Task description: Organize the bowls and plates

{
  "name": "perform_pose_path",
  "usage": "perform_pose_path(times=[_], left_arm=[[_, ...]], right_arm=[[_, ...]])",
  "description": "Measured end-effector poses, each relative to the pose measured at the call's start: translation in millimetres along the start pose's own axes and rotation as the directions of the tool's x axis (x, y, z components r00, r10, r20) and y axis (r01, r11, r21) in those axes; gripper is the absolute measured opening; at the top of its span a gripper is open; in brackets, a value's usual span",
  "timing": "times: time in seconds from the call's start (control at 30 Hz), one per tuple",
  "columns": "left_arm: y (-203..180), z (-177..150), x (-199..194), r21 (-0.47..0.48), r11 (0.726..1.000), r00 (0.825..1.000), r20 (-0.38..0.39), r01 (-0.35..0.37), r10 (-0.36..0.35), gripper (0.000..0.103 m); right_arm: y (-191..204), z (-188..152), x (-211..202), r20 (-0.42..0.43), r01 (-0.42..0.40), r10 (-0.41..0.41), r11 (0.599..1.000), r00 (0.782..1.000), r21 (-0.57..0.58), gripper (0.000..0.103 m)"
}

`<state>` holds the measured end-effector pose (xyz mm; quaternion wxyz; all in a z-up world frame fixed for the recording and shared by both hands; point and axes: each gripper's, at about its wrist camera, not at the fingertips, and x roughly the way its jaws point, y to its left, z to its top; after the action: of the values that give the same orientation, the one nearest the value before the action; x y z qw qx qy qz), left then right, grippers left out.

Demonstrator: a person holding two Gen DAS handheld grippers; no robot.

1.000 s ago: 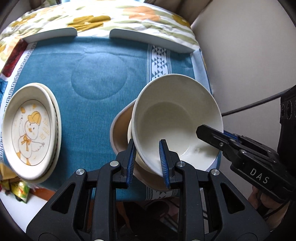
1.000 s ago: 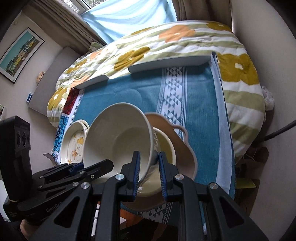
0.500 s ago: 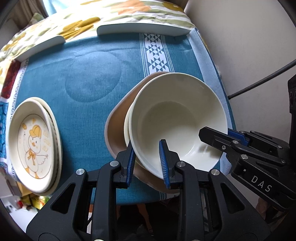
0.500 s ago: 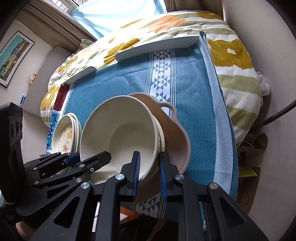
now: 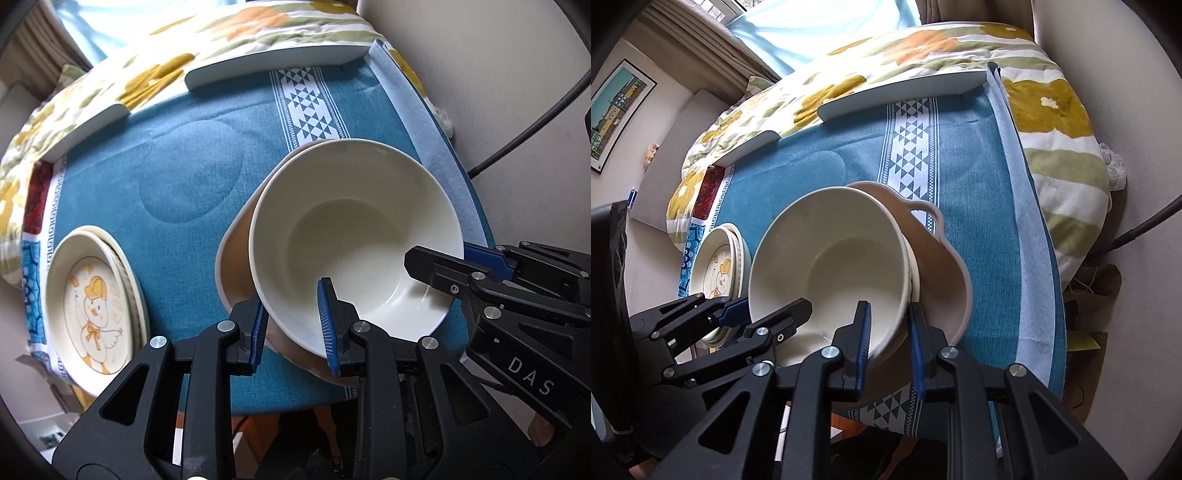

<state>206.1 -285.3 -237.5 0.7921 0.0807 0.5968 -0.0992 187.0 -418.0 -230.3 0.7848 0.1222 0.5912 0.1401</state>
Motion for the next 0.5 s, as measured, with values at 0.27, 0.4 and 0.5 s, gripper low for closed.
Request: perform_pose_path(times=[0.27, 0.4, 0.5], left_arm=[[-4.0, 0.9, 1.7, 0.027, 0.998, 0.998, -0.002, -0.064, 0.065, 0.023], [-3.1, -0.4, 3.1, 0.031, 0.997, 0.998, -0.004, -0.070, 0.070, 0.023], [-0.6, -0.2, 2.3, 0.025, 0.998, 0.998, -0.004, -0.056, 0.056, 0.022]], right_arm=[[0.8, -3.5, -0.3, 0.001, 0.001, -0.001, 1.000, 1.000, 0.004, 0.018], [1.7, -5.0, -1.0, 0.001, 0.006, -0.006, 1.000, 1.000, 0.002, 0.018], [2.1, -5.0, -1.5, 0.001, 0.007, -0.007, 1.000, 1.000, 0.004, 0.018]])
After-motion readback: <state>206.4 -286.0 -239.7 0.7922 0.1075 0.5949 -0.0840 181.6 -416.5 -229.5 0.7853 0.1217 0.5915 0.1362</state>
